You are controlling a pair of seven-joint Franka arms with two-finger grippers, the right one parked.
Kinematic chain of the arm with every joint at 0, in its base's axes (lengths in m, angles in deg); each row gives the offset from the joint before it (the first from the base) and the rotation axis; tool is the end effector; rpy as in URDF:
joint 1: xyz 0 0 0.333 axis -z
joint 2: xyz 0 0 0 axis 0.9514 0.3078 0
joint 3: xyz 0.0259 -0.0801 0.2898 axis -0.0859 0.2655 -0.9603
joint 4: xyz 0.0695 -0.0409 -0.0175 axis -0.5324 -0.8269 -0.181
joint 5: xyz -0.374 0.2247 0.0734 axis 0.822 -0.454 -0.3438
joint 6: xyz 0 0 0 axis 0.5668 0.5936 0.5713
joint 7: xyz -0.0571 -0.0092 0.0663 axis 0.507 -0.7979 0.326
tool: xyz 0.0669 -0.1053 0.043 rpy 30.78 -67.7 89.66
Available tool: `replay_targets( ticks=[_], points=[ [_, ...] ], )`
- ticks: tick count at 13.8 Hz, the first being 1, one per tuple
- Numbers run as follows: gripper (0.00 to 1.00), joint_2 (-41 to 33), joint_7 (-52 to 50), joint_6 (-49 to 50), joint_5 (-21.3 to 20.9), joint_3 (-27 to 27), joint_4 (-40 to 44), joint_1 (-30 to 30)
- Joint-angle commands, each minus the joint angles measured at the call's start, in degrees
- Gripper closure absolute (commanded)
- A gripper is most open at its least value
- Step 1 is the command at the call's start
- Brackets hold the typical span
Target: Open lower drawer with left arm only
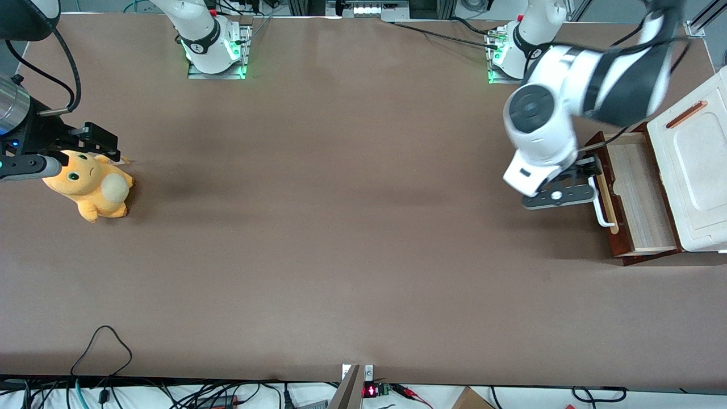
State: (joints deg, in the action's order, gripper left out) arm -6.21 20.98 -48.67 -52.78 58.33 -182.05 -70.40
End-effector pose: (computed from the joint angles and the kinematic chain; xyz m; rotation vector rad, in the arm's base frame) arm 0.6132 -0.1536 0.4101 -2.6912 -0.0533 0.0511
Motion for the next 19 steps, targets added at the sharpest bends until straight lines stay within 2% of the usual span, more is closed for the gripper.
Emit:
replay_targets(
  ticks=[1, 3, 4, 5, 19],
  points=[
    [0.0, -3.39, 10.09, -0.28, 13.18, -6.96, 3.08, -0.27],
    [0.0, -5.33, 18.25, -0.19, 22.68, -13.73, 3.71, 0.08],
    [0.0, -5.77, 22.04, -0.19, 25.25, -15.85, 3.71, 0.09],
    [0.0, -6.39, 23.91, -0.1, 26.06, -16.56, 3.71, 0.09],
    [0.0, -6.83, 24.19, 0.87, 26.33, -16.22, 4.5, -0.18]
  ],
)
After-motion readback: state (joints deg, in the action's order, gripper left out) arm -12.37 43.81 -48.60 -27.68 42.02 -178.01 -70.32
